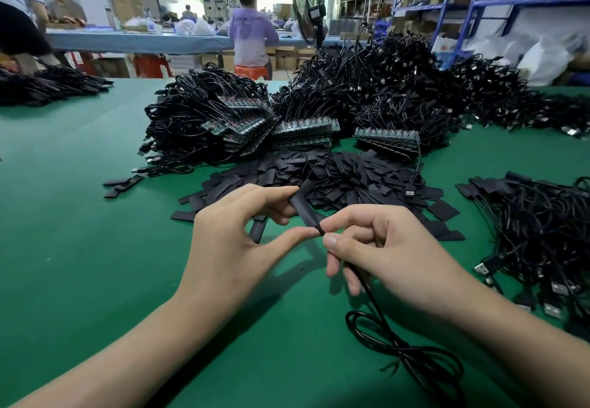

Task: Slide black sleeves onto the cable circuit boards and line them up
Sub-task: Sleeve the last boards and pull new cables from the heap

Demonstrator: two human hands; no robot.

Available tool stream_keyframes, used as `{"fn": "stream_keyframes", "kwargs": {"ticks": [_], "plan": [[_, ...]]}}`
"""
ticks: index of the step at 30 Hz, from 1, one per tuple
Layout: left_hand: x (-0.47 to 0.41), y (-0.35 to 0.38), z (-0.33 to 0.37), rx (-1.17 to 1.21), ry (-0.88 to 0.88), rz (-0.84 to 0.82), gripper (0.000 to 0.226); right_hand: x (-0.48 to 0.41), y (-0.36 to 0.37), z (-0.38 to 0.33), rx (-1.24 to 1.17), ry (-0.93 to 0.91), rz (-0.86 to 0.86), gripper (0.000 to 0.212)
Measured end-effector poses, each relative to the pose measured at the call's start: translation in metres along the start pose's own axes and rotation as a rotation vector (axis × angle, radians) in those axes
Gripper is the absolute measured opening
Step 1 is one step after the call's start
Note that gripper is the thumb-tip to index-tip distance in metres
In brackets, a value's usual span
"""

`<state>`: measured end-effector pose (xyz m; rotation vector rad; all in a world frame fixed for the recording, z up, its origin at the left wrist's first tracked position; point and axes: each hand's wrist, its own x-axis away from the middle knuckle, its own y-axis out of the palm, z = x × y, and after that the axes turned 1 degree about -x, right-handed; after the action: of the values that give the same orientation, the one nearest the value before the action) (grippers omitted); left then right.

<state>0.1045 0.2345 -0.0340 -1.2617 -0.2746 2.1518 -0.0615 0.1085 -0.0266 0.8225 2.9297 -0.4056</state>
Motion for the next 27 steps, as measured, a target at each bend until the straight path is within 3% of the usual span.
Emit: {"fn": "stream_keyframes", "kwargs": {"ticks": [5, 10, 12, 14, 16, 21, 24, 27], "plan": [[-0.001, 0.002, -0.003, 0.026, -0.055, -0.094, 0.065, -0.006, -0.036, -0.02, 0.284, 0.024, 0.097, 0.005], [-0.004, 0.006, -0.007, -0.041, -0.112, -0.221, 0.05, -0.006, -0.126, -0.038, 0.832, 0.088, 0.381, 0.008], [-0.013, 0.009, -0.005, -0.075, -0.116, -0.314, 0.048, -0.01, -0.16, -0.039, 1.09, 0.214, 0.449, 0.007], [-0.031, 0.017, -0.002, -0.105, -0.116, -0.417, 0.051, -0.015, -0.185, -0.039, 1.338, 0.443, 0.474, 0.019], [-0.054, 0.031, 0.0, -0.095, -0.123, -0.463, 0.048, -0.017, -0.191, -0.041, 1.486, 0.562, 0.492, 0.033], [-0.115, 0.092, 0.003, 0.163, -0.426, -0.476, 0.039, -0.029, -0.14, -0.023, 1.393, 0.382, 0.392, 0.047], [-0.147, 0.135, 0.005, 0.517, -0.736, -0.477, 0.034, -0.026, -0.121, 0.002, 1.346, 0.446, 0.277, 0.04], [-0.175, 0.17, 0.007, 0.789, -0.975, -0.384, 0.009, -0.012, -0.13, 0.017, 1.425, 0.551, 0.223, 0.028]]}}
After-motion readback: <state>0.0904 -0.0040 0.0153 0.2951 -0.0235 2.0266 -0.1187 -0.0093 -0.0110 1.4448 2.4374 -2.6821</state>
